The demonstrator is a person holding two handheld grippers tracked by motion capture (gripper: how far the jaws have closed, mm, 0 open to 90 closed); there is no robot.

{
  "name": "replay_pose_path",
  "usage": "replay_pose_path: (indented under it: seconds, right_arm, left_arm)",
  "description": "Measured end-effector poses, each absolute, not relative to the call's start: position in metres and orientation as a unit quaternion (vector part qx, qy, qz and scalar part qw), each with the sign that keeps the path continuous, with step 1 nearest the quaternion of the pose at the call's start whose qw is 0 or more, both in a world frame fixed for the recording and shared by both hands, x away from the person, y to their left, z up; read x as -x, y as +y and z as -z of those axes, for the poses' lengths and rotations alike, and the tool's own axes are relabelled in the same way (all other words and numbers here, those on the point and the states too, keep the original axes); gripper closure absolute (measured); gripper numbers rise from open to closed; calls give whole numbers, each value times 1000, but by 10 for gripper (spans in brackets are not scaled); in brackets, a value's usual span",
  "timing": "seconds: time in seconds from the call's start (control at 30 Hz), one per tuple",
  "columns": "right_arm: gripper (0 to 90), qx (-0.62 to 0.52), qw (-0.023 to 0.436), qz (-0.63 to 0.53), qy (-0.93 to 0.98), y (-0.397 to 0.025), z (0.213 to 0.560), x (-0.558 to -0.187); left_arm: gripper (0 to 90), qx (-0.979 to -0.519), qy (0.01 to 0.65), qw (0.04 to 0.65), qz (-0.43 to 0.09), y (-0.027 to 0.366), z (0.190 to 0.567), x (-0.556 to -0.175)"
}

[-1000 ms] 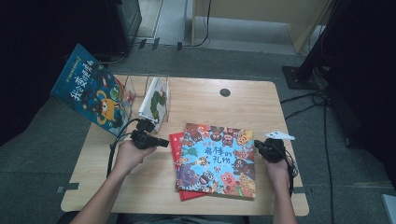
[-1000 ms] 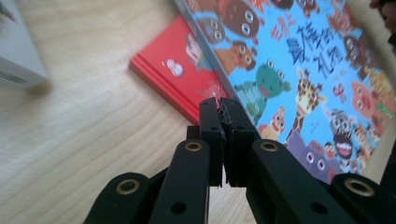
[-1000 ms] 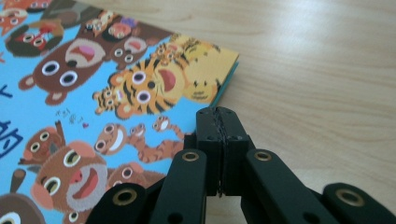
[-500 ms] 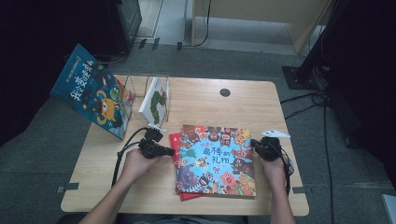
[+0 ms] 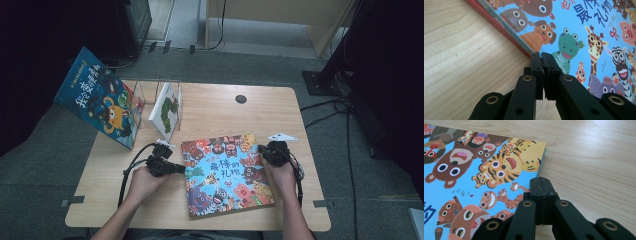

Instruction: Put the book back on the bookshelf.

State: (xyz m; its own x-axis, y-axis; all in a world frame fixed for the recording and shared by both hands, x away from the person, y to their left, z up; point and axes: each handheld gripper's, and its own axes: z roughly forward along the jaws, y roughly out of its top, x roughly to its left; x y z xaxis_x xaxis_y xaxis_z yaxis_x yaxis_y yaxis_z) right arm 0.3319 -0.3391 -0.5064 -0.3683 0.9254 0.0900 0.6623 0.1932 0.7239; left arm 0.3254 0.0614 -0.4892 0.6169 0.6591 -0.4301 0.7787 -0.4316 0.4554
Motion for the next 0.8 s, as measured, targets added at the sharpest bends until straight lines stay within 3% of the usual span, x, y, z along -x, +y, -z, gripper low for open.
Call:
replay_pose_path:
  seconds: [0.8]
  right_arm:
    - [900, -506, 179, -344, 771, -299, 506, -367]
  left_arm:
    - [889, -824, 458, 321, 84, 82, 489, -299]
